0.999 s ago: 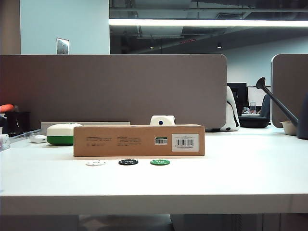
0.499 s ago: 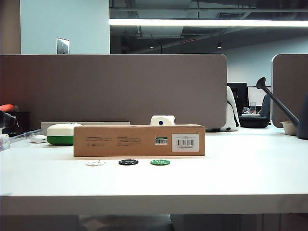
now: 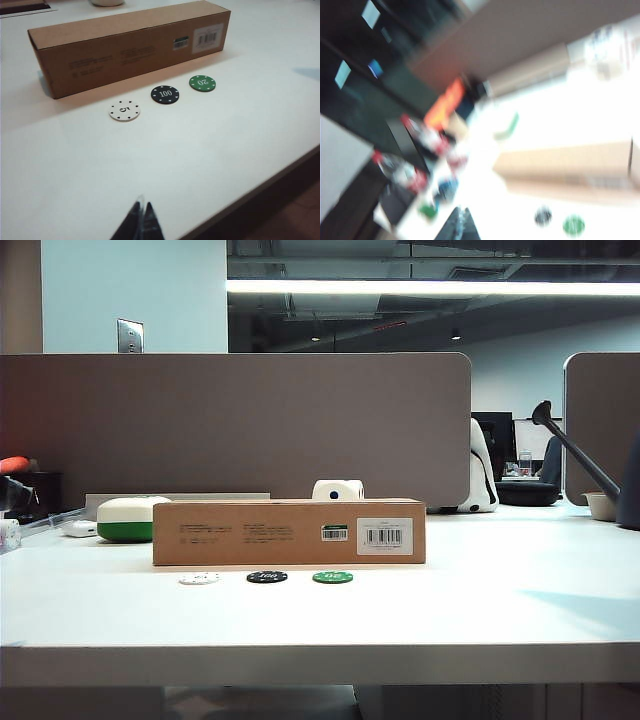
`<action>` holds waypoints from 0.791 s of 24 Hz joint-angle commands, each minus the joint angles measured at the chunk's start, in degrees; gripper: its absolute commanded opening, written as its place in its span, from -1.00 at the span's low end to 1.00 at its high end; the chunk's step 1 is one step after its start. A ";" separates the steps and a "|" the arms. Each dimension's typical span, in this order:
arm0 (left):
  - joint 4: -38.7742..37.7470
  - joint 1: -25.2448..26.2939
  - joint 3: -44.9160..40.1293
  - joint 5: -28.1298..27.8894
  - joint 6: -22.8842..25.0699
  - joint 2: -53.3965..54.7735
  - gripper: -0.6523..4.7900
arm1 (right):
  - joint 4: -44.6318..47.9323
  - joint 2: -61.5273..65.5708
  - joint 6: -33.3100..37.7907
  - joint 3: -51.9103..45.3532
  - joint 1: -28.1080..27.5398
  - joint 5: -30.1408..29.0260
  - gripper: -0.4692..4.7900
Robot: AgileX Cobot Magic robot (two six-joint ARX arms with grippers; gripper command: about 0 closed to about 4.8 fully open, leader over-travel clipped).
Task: Push the chip with the highest value in the row forward next to the rectangular box.
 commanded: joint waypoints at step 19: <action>0.33 0.11 0.24 -0.37 -0.13 0.02 -0.78 | -18.60 57.16 -16.09 29.27 32.48 24.39 -0.86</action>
